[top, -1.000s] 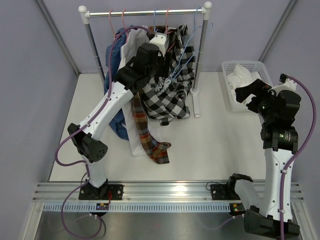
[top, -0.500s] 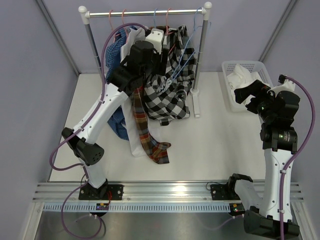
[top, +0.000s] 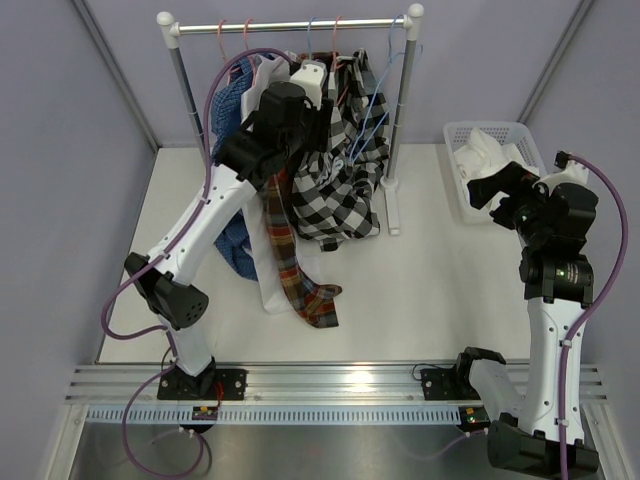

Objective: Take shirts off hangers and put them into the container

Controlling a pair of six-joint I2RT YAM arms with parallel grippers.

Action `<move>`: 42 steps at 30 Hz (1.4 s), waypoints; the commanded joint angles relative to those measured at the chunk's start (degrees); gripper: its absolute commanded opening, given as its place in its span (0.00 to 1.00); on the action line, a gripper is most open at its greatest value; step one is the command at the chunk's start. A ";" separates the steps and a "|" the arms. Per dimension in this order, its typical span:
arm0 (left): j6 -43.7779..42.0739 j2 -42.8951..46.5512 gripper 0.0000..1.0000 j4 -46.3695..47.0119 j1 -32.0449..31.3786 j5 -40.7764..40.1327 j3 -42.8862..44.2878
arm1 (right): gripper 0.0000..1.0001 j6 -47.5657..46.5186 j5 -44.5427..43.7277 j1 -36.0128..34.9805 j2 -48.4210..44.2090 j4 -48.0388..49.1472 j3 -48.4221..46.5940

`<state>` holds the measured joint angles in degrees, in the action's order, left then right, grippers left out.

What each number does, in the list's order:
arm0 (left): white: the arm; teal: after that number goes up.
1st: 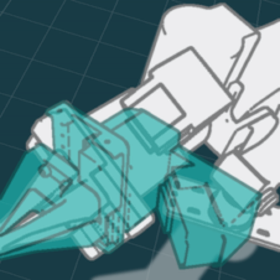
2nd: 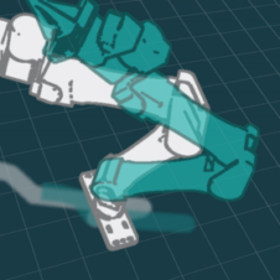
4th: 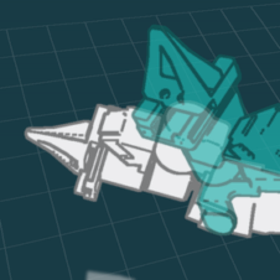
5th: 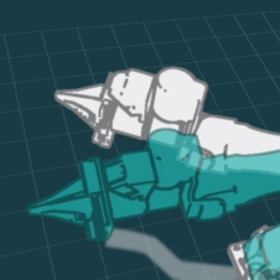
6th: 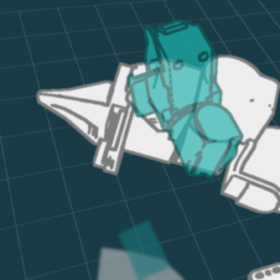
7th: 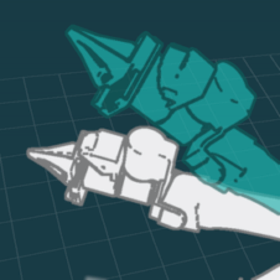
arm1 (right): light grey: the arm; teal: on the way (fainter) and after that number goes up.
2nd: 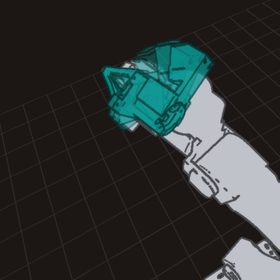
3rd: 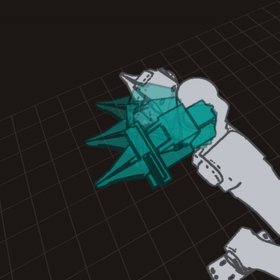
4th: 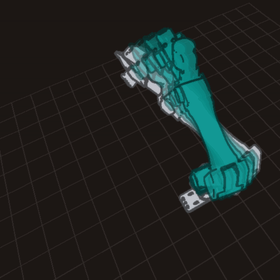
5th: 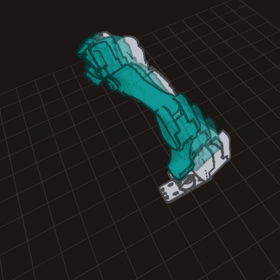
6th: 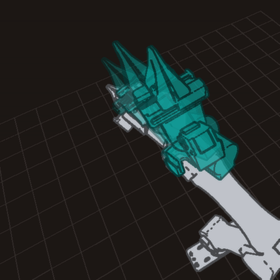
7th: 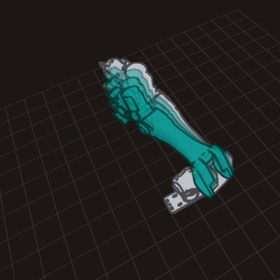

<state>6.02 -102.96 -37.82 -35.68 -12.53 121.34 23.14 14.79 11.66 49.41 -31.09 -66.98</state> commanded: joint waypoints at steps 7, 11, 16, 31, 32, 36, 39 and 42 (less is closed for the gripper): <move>0.22 -4.62 0.51 1.52 0.17 1.56 2.32 | 0.99 -0.20 3.14 -0.50 -1.51 0.86 0.97; -0.83 -5.41 0.41 2.05 0.17 0.32 3.81 | 0.99 -0.28 3.50 -0.41 -1.86 0.33 1.59; -0.84 -3.66 0.20 2.31 0.26 -0.21 5.14 | 1.00 -0.02 3.85 -0.41 -2.12 0.33 2.03; -3.65 6.62 0.00 3.02 0.17 -0.91 3.47 | 0.99 0.51 5.16 -0.50 -1.68 1.12 2.64; -3.30 7.33 0.00 2.93 0.17 -0.83 2.86 | 0.99 0.59 5.16 -0.41 -1.68 1.12 2.64; -1.10 12.77 0.00 2.76 0.17 0.75 -5.21 | 0.99 0.86 5.52 -0.41 -1.68 1.03 2.73; 0.13 19.18 0.00 2.58 0.17 2.07 -14.53 | 0.99 0.16 4.82 -0.41 -1.68 0.60 2.56; 0.48 26.12 0.00 1.44 0.17 2.78 -23.58 | 0.99 -0.02 4.55 -0.41 -1.51 0.42 2.29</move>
<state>5.52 -82.48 -38.81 -35.68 -11.57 101.97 23.68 18.20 11.66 48.07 -31.16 -64.25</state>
